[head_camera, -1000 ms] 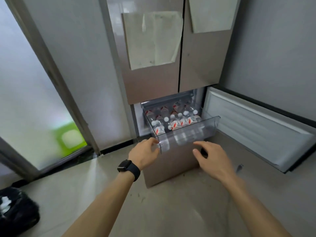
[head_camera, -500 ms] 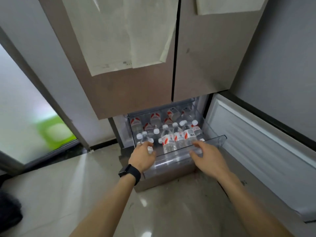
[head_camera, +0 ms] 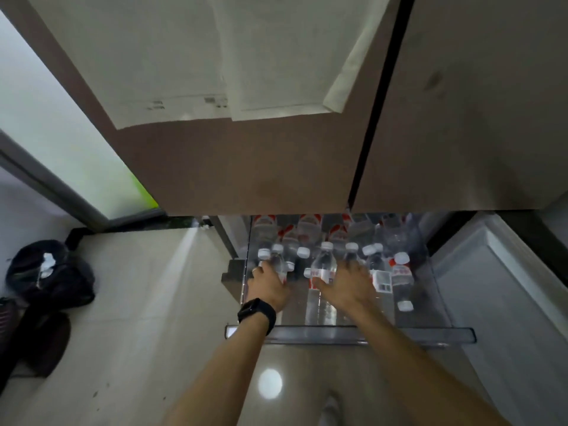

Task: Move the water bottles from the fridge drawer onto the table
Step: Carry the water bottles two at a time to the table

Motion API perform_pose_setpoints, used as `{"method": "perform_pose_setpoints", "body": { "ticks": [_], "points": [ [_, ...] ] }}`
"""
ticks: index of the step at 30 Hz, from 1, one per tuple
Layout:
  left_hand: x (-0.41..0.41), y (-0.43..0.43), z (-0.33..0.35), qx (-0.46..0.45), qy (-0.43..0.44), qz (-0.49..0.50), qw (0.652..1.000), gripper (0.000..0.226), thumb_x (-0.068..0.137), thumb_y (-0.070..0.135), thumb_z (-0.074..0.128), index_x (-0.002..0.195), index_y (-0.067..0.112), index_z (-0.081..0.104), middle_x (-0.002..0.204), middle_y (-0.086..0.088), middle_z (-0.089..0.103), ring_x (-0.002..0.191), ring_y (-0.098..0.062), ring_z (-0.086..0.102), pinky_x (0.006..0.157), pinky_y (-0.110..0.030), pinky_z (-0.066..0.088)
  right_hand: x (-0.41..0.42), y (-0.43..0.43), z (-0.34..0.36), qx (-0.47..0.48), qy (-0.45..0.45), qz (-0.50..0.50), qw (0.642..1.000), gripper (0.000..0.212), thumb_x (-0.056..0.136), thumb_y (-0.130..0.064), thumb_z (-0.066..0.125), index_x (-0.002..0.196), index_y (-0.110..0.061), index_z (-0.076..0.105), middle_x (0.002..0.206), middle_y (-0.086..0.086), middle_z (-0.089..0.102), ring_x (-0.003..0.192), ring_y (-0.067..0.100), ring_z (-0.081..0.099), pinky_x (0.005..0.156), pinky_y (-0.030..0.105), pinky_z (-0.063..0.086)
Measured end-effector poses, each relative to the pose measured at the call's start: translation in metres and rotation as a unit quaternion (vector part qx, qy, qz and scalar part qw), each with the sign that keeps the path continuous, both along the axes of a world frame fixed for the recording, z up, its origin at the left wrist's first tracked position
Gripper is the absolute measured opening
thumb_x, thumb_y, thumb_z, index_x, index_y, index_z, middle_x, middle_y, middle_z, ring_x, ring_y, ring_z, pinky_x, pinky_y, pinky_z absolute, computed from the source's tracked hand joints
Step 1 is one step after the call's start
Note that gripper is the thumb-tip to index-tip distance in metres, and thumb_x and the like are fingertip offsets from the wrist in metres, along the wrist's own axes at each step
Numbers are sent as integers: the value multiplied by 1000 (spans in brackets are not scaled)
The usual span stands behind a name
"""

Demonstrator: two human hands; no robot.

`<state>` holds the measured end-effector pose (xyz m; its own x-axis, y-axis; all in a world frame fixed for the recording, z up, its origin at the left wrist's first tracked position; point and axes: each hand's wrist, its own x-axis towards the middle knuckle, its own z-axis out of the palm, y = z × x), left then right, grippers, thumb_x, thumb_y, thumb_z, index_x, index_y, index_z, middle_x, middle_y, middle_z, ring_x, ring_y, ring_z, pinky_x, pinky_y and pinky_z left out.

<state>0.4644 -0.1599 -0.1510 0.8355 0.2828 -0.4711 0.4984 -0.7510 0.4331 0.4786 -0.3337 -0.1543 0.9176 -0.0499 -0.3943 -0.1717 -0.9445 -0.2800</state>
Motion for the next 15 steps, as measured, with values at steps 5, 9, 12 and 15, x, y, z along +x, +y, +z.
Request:
{"method": "perform_pose_setpoints", "body": {
  "ticks": [5,9,12,15],
  "points": [
    [11,-4,-17,21,25,15,999,86,89,42,71,149,10,18,150,-19,36,134,-41,44,106,-50,44,24,18,-9,-109,-2,24,994,94,82,-81,42,143,-11,45,148,17,33,130,35,41,91,44,49],
    [15,-4,-20,58,28,2,998,82,88,36,73,145,10,20,143,-19,43,128,-41,50,99,-51,48,35,12,-9,-57,16,-2,998,94,74,-79,58,141,-14,46,145,15,34,130,35,40,92,43,45],
    [16,-3,-11,9,13,33,999,83,82,37,78,142,12,26,140,-18,44,124,-40,52,98,-50,50,32,-1,-8,78,-8,-31,996,89,67,-69,73,134,-18,43,141,16,39,126,37,44,92,41,46],
    [16,-1,5,-70,-22,35,997,87,75,33,84,143,15,33,138,-14,43,123,-38,53,101,-46,49,22,-14,-1,217,-27,-56,974,81,63,-56,83,124,-22,41,128,8,55,110,31,58,86,40,51]
  ]
}}
